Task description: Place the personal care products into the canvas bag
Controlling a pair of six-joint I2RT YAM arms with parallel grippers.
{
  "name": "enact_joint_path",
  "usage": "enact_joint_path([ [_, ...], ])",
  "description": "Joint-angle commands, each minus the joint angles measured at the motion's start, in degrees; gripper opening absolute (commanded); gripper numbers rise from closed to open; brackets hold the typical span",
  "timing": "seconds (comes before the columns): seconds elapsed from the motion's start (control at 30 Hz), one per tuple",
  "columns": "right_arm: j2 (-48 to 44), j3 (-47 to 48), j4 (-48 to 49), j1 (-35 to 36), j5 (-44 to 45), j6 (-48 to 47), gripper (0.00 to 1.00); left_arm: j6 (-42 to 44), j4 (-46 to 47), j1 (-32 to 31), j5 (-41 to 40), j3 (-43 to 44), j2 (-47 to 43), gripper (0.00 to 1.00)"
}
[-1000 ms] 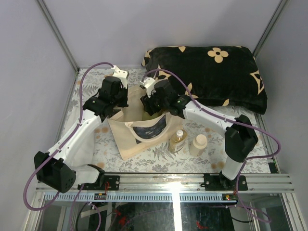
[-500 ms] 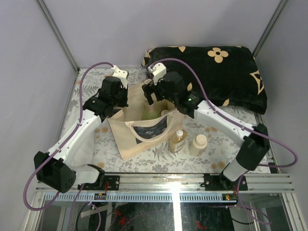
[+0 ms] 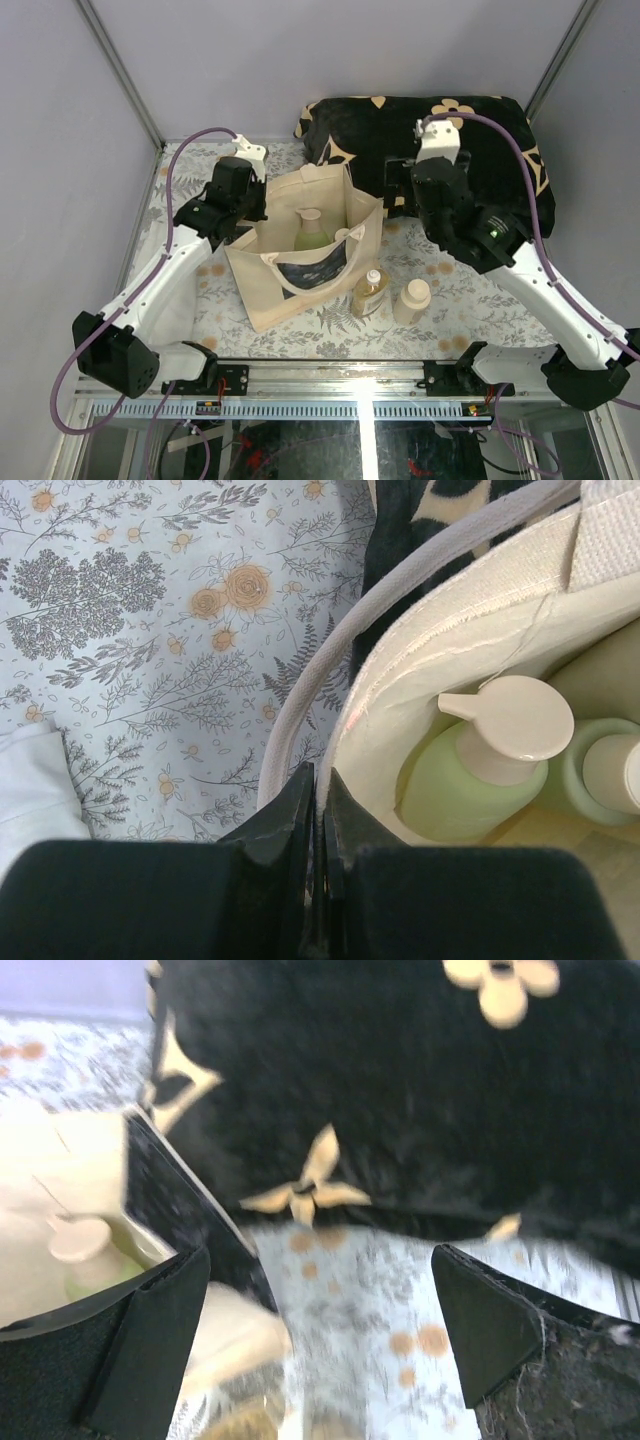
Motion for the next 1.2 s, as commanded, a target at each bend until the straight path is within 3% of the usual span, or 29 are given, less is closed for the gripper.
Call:
enact_joint_path([
  [0.0,-1.63,-2.79,-21.42,-0.01,6.44,21.29,0.99,0.05,2.46,-0.23,0.71,3.11,0.95,0.0],
  [0.13,-2.7,-8.04,-31.24,0.03,3.87,34.48,1.0,0.8,2.19,-0.28,0.61,3.49,1.26,0.0],
  [0.3,-5.37,-16.65,-32.47,-0.03,-0.7,42.2,0.99,0.89,2.04,-0.18,0.66,3.06,1.32,0.0],
  [0.73,-10.9,-33.45,-19.44,0.03,-9.79,42.93,0.99,0.82,2.37,-0.22,1.93,2.05,0.88,0.0],
  [1.0,-8.86,-36.57,-14.96,0.03,-13.59,41.73,1.0,1.08,2.27,-0.19,1.28,1.38,-0.2,0.0],
  [1.17,-7.93,-36.83,-16.08,0.01,-15.58,42.2,0.94,1.17,2.27,-0.24,1.08,1.23,-0.45,0.0],
])
